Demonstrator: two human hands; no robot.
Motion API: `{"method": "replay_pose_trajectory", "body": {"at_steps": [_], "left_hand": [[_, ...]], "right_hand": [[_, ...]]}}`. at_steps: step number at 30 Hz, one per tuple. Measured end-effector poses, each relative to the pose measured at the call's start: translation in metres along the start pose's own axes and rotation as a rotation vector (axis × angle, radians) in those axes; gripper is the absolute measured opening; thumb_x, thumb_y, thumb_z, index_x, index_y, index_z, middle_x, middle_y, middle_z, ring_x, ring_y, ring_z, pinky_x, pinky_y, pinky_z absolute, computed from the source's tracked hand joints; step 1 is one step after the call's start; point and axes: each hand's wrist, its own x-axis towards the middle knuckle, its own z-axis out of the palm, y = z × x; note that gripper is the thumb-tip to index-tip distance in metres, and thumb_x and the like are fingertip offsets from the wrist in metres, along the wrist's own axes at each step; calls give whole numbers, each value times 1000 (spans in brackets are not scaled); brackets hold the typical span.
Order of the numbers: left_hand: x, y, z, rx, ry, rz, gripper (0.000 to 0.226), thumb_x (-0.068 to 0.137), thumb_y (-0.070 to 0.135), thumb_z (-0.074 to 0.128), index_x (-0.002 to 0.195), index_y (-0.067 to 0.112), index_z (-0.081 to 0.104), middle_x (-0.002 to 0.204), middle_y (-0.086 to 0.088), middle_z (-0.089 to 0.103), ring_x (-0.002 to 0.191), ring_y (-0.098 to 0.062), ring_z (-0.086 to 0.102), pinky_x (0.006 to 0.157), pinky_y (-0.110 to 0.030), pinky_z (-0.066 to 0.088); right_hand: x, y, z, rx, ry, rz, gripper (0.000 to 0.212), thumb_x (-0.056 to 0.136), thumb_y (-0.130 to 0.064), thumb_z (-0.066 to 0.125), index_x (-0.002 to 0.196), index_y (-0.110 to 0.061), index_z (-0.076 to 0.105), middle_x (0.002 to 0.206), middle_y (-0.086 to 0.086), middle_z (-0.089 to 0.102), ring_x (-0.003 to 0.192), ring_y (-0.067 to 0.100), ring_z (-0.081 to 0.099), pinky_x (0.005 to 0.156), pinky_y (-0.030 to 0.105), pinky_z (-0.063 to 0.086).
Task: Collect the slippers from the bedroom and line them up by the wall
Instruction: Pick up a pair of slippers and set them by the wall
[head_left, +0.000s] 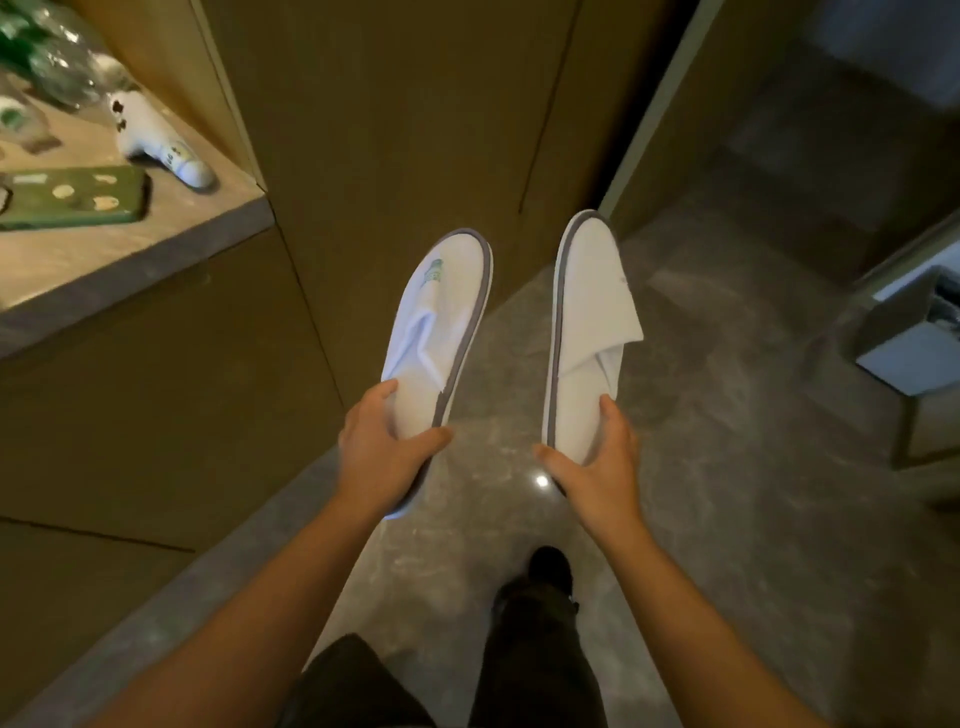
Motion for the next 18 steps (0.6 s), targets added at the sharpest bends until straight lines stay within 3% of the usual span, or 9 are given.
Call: {"method": "replay_pose_trajectory", "body": {"at_steps": [3, 8, 14, 18], "left_hand": [[22, 4, 46, -39, 141, -161, 73, 65, 28, 74, 127, 16, 37, 133, -13, 43, 119, -31, 42, 98, -52, 39], [39, -2, 100, -54, 290, -388, 74, 64, 28, 75, 127, 16, 39, 134, -14, 42, 121, -32, 40, 101, -48, 37], [78, -78, 157, -50, 340, -587, 74, 66, 28, 74, 128, 17, 36, 136, -15, 39, 124, -33, 36, 103, -47, 35], [117, -162, 209, -35, 316, -613, 73, 65, 25, 74, 127, 19, 37, 135, -14, 40, 123, -33, 37, 102, -50, 35]], "right_hand": [[70, 18, -11, -76, -181, 9, 92, 64, -26, 77, 137, -20, 20, 141, 10, 27, 129, 28, 31, 107, 46, 35], [158, 48, -4, -250, -407, -102, 91, 59, -28, 79, 133, -19, 27, 136, 12, 34, 124, 29, 36, 103, 43, 37], [228, 135, 62, -322, -513, -123, 89, 55, -30, 81, 129, -17, 33, 134, 12, 39, 123, 30, 38, 103, 49, 37], [269, 224, 122, -331, -473, -134, 85, 56, -29, 80, 127, -11, 37, 131, 16, 43, 122, 32, 39, 98, 39, 33]]}}
